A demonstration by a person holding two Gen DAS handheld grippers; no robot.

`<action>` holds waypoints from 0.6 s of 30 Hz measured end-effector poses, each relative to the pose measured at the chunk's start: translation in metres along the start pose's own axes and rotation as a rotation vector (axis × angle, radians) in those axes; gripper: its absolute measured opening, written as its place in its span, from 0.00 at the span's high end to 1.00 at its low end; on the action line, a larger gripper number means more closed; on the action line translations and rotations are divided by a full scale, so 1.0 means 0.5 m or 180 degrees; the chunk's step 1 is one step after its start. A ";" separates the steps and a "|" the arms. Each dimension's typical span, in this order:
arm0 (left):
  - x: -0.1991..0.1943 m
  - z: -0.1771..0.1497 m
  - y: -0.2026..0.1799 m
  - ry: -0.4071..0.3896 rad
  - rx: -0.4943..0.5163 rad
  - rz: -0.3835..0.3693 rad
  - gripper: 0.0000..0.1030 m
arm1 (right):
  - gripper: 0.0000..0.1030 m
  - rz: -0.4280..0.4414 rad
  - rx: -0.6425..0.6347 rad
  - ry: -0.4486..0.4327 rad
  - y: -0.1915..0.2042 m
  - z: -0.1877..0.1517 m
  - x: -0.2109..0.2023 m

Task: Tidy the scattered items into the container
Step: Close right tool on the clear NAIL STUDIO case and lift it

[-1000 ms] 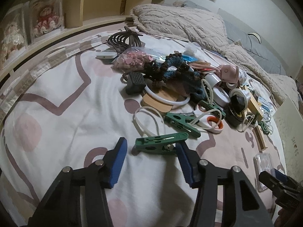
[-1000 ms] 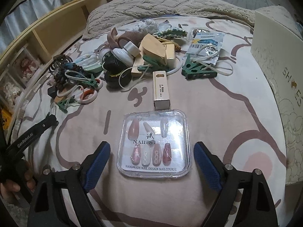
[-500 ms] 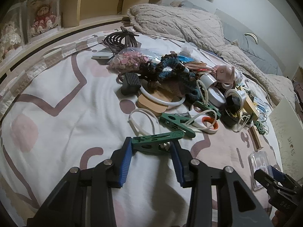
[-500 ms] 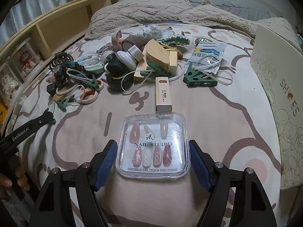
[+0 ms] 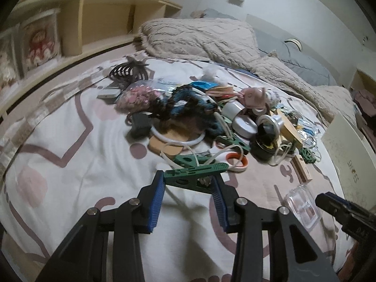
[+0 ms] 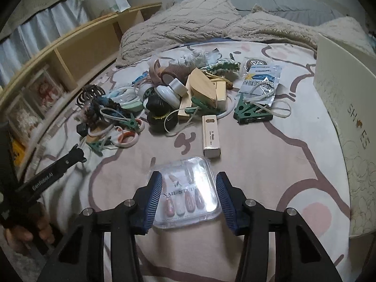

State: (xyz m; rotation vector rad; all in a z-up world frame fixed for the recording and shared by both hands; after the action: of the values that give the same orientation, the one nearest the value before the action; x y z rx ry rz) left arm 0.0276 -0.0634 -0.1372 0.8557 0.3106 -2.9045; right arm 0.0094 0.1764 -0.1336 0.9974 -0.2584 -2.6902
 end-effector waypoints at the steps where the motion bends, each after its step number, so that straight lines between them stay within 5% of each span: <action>1: 0.001 -0.001 -0.004 0.0009 0.0021 -0.0007 0.62 | 0.52 -0.0014 -0.0005 0.0013 -0.002 0.000 0.002; 4: 0.002 -0.006 -0.011 0.0029 0.0047 -0.0014 0.62 | 0.46 -0.0049 0.0017 0.0080 -0.006 -0.006 0.009; 7: 0.003 -0.012 -0.018 0.0041 0.0094 -0.0011 0.62 | 0.09 -0.0103 -0.0009 0.0083 -0.004 -0.013 0.011; 18: 0.004 -0.022 -0.033 0.0065 0.0175 -0.0088 0.62 | 0.09 -0.0220 -0.0457 0.0303 0.023 -0.043 0.051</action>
State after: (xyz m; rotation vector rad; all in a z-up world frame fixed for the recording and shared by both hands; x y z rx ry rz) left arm 0.0295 -0.0449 -0.1445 0.8965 0.2471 -2.9443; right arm 0.0071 0.1562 -0.1621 1.1052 -0.0123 -2.6684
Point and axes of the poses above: each gripper's, at about its wrist camera, not at the fingertips, and x roughly the way its jaws point, y to its left, z to its top, the point moved 1 cm from there along x, roughly the way its jaws point, and after that the axes turned 11 degrees about -y, right-handed, at the moved point
